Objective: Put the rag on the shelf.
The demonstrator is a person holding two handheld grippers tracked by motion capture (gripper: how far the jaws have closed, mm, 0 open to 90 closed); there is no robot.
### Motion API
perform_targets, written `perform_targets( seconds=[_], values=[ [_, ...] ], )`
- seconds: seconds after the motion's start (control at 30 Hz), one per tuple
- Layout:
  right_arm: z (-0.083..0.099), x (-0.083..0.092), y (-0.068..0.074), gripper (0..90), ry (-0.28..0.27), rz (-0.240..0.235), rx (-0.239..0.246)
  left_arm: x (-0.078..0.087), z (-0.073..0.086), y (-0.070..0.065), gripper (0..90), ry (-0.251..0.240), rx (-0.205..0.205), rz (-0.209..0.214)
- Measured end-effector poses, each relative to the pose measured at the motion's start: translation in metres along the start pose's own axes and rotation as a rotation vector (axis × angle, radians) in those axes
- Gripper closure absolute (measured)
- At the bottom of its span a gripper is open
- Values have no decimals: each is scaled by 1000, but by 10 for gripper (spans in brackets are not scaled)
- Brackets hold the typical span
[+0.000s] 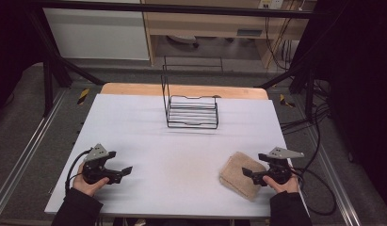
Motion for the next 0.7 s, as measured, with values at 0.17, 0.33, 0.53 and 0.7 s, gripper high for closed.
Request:
perform_targets(
  seconds=[0.17, 0.33, 0.53, 0.7],
  values=[
    [-2, -6, 21, 124, 26, -10, 59, -1, 0, -1, 50, 5, 0, 3],
    [2, -10, 43, 263, 58, -54, 96, -1, 0, -2, 52, 1, 3, 0],
    [9, -17, 65, 477, 98, -105, 173, -1, -1, -3, 54, 2, 2, 2],
    [15, -22, 73, 547, 134, -124, 214, -1, 0, -3, 56, 5, 4, 3]
  ],
)
Point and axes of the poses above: each handheld gripper's, and its own axes: x roughly backward along the jaws, z roughly out of its underside, y roughly to its left, the point moved 8 cm from there along -x, roughly forward along the jaws, and after that the axes turned 15 degrees about z, right-handed, at the moved point
